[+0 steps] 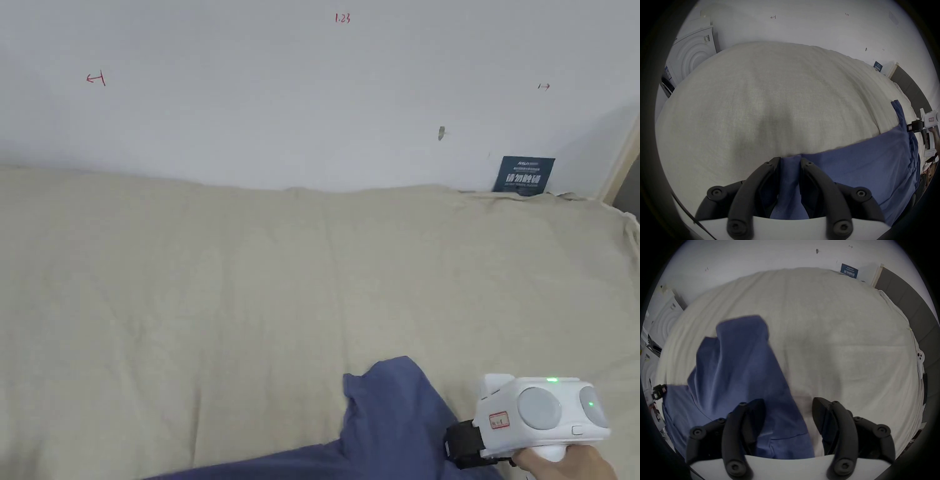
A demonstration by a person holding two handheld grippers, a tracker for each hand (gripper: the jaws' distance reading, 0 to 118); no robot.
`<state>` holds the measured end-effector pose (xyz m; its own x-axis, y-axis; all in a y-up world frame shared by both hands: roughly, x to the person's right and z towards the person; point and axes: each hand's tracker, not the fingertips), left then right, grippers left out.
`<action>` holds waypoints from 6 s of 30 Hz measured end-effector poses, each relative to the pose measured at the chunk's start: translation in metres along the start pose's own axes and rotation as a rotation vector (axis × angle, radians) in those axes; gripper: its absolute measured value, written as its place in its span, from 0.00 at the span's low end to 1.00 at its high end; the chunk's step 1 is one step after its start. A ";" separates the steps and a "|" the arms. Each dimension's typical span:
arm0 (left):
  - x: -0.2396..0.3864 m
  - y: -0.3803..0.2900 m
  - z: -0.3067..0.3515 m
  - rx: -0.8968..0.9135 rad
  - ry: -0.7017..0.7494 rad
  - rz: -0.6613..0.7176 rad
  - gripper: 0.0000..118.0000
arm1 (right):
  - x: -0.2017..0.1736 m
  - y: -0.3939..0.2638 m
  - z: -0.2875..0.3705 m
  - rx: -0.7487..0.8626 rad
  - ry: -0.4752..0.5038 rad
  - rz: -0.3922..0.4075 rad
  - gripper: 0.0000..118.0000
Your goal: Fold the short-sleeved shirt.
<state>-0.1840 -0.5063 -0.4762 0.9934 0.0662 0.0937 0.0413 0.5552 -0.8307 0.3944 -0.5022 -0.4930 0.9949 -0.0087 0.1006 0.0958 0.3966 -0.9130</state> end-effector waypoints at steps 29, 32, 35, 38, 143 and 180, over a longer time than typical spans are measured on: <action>-0.052 -0.192 0.174 0.096 -0.307 0.165 0.04 | 0.016 -0.286 0.192 0.296 0.232 -0.223 0.01; -0.051 -0.199 0.154 0.071 -0.298 0.175 0.04 | 0.019 -0.301 0.167 0.220 0.239 -0.265 0.01; -0.047 -0.198 0.146 0.060 -0.287 0.162 0.04 | 0.019 -0.301 0.150 0.212 0.224 -0.261 0.01; -0.046 -0.198 0.152 0.075 -0.271 0.152 0.24 | 0.012 -0.299 0.152 0.215 0.188 -0.214 0.03; 0.109 -0.145 0.112 0.129 -0.417 0.401 0.47 | -0.078 -0.381 0.252 0.555 0.257 -0.344 0.02; -0.004 -0.168 0.162 0.234 -0.569 0.501 0.99 | -0.091 -0.369 0.251 0.540 0.324 -0.295 0.02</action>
<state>-0.2125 -0.4652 -0.2479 0.6782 0.7327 0.0574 -0.4826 0.5029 -0.7171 0.2609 -0.4176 -0.0656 0.8970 -0.4270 0.1144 0.4182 0.7357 -0.5328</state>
